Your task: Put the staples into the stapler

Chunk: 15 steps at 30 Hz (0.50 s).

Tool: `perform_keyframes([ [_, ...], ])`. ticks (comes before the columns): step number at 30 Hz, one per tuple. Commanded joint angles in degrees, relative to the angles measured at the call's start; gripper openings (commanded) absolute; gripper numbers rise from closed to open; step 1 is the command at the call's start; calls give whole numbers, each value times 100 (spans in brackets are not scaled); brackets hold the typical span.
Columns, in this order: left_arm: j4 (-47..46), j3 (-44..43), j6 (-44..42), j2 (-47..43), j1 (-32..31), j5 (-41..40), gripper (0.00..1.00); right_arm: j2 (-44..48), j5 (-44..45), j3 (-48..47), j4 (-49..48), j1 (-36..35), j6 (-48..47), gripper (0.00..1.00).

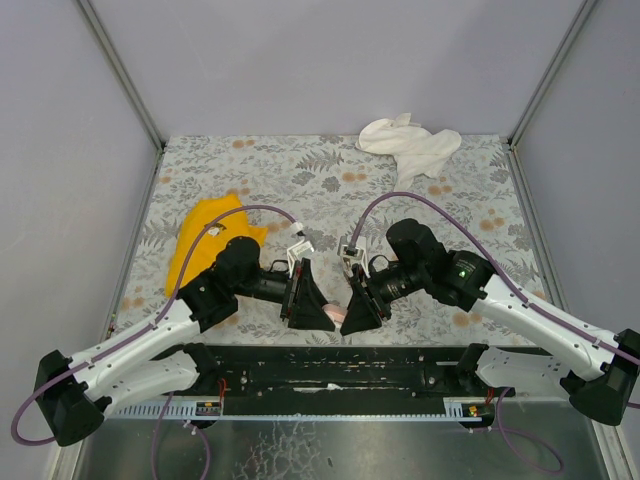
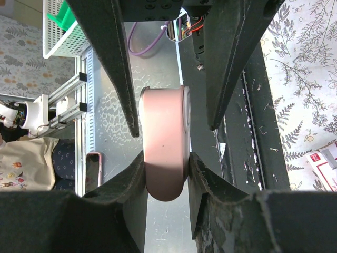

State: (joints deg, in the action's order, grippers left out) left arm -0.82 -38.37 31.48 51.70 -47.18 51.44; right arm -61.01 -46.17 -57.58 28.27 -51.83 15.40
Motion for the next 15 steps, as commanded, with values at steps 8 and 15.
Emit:
perform_keyframes([
  [8, -433, 123, 149, -184, -16, -107, 65, 10, -224, -98, 32, 47, -57, 0],
  [15, -656, 198, 294, -219, -11, -226, 66, -34, -278, -58, 43, 43, -54, 0],
])
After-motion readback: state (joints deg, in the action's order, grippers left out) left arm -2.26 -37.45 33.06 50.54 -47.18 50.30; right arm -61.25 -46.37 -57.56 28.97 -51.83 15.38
